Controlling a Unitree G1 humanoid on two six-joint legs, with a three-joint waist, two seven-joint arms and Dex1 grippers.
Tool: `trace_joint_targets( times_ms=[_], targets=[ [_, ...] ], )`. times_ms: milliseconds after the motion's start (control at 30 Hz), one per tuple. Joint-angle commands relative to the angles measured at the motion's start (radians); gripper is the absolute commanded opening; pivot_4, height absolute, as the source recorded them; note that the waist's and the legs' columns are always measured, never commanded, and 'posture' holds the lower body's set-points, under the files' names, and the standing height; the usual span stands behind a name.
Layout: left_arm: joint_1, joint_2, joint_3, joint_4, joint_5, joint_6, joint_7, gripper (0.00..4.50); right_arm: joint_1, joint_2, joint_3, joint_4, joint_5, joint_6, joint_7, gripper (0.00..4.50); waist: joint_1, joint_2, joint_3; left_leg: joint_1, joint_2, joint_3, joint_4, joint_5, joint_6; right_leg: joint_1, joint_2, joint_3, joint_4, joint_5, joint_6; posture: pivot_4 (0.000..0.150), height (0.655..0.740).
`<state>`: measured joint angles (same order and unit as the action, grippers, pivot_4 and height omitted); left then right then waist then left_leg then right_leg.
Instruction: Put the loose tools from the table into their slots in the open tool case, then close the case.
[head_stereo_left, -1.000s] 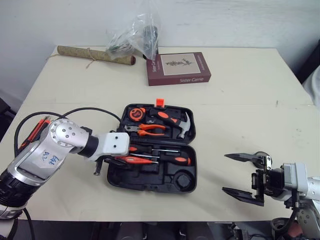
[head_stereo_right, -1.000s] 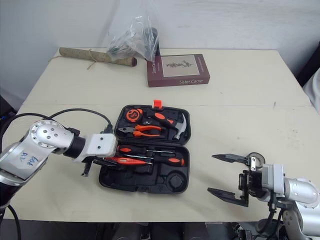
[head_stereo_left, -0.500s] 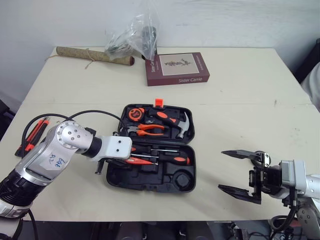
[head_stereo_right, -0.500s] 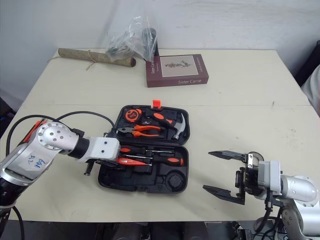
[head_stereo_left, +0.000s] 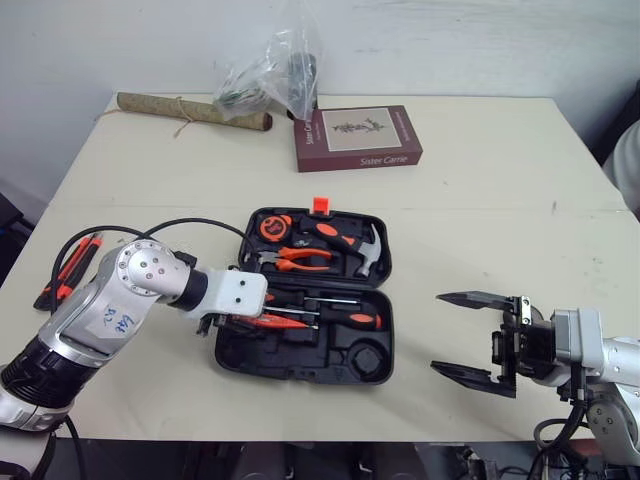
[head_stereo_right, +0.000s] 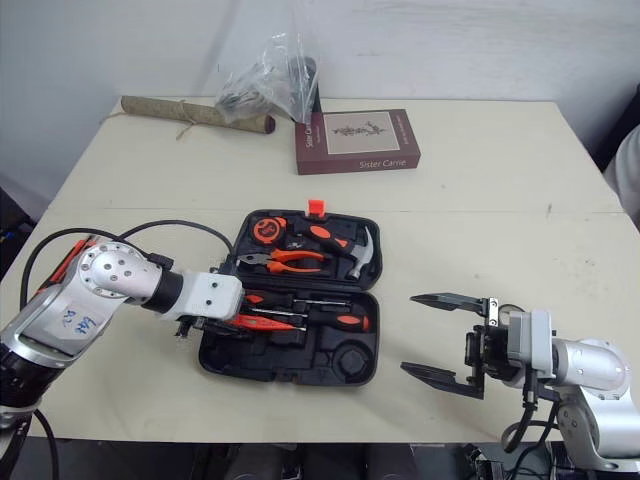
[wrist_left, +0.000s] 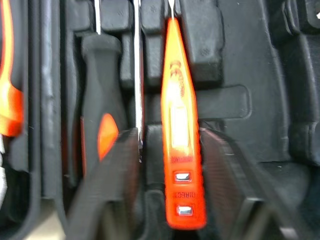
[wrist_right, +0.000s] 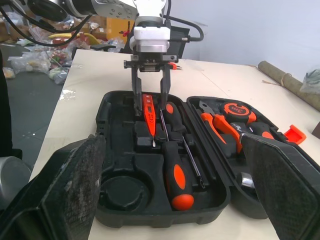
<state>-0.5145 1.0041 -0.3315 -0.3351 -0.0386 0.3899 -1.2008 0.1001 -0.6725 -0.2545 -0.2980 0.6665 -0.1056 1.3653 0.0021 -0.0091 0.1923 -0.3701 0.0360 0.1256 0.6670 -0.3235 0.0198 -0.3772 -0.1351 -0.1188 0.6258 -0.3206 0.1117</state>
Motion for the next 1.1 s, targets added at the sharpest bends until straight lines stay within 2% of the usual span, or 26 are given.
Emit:
trace_joint_targets(
  times_ms=[33,133,233,300,367,433,500,567,900,1100],
  targets=[
    [-0.019,-0.001,0.087,-0.091,-0.136,-0.037,-0.092,3.13,-0.016,-0.022,-0.005,0.019,0.014,0.008,0.024,4.5,0.0,0.0,0.0,0.0,0.0,0.0,0.0,0.0,0.0,0.0,0.0,0.0,0.0,0.0,0.0,0.15,0.74],
    [0.007,0.038,0.164,-0.102,-0.196,0.012,-0.111,3.13,-0.03,-0.03,-0.006,0.031,0.019,0.012,0.033,4.5,0.0,0.0,0.0,-0.001,0.0,0.0,0.001,0.0,0.0,0.0,0.0,0.0,0.0,0.0,0.0,0.15,0.74],
    [0.077,-0.009,0.254,-0.027,-0.225,-0.062,-0.054,3.13,-0.031,-0.031,-0.006,0.029,0.02,0.014,0.031,4.5,-0.004,0.0,0.0,0.0,0.001,0.0,0.001,0.0,0.0,0.0,0.001,0.0,0.0,0.0,0.0,0.15,0.74],
    [0.123,-0.054,0.3,0.003,-0.27,-0.083,-0.037,2.6,-0.032,-0.029,-0.006,0.027,0.02,0.018,0.027,4.5,-0.002,0.0,0.0,0.0,0.001,-0.001,0.001,0.0,0.0,0.0,0.0,0.0,0.001,0.0,0.0,0.15,0.74],
    [0.159,-0.131,0.356,0.021,-0.328,-0.077,0.014,1.87,-0.031,-0.026,-0.005,0.024,0.019,0.018,0.023,4.5,-0.002,0.0,0.0,-0.001,0.001,-0.001,0.002,0.0,0.0,0.0,0.0,0.0,0.001,0.0,0.0,0.15,0.74],
    [0.204,-0.217,0.406,0.042,-0.384,-0.087,0.06,1.05,-0.033,-0.023,-0.001,0.025,0.016,0.017,0.02,4.5,0.001,0.0,0.0,-0.002,0.001,-0.002,0.003,0.0,0.001,0.0,-0.001,0.0,0.001,0.0,0.0,0.15,0.74],
    [0.272,-0.232,0.401,0.044,-0.375,-0.152,0.025,0.15,-0.036,-0.022,0.002,0.028,0.013,0.016,0.019,4.5,0.0,0.0,0.0,-0.002,0.001,-0.003,0.004,0.0,0.001,0.001,-0.001,0.001,0.001,0.0,0.0,0.15,0.74],
    [0.304,-0.256,0.408,0.033,-0.394,-0.123,0.061,0.06,-0.04,-0.02,0.001,0.035,0.012,0.014,0.018,4.5,-0.001,0.0,0.0,-0.002,0.0,-0.003,0.004,-0.001,0.001,0.001,-0.001,0.002,0.001,0.0,0.0,0.15,0.74],
    [0.346,-0.263,0.289,0.143,-0.192,-0.248,0.13,0.06,-0.06,0.001,0.014,0.121,-0.008,-0.033,0.06,4.5,0.0,0.0,0.0,-0.001,0.0,-0.002,0.003,0.0,0.001,0.001,-0.001,0.001,0.0,0.0,0.0,0.15,0.74],
    [0.343,-0.286,0.246,0.191,-0.141,-0.266,0.165,0.06,-0.059,0.013,0.012,0.153,-0.015,-0.063,0.083,4.5,-0.001,0.0,0.0,-0.001,0.0,-0.002,0.003,0.0,0.001,0.001,-0.002,0.001,0.001,0.0,0.0,0.15,0.74]
  ],
)
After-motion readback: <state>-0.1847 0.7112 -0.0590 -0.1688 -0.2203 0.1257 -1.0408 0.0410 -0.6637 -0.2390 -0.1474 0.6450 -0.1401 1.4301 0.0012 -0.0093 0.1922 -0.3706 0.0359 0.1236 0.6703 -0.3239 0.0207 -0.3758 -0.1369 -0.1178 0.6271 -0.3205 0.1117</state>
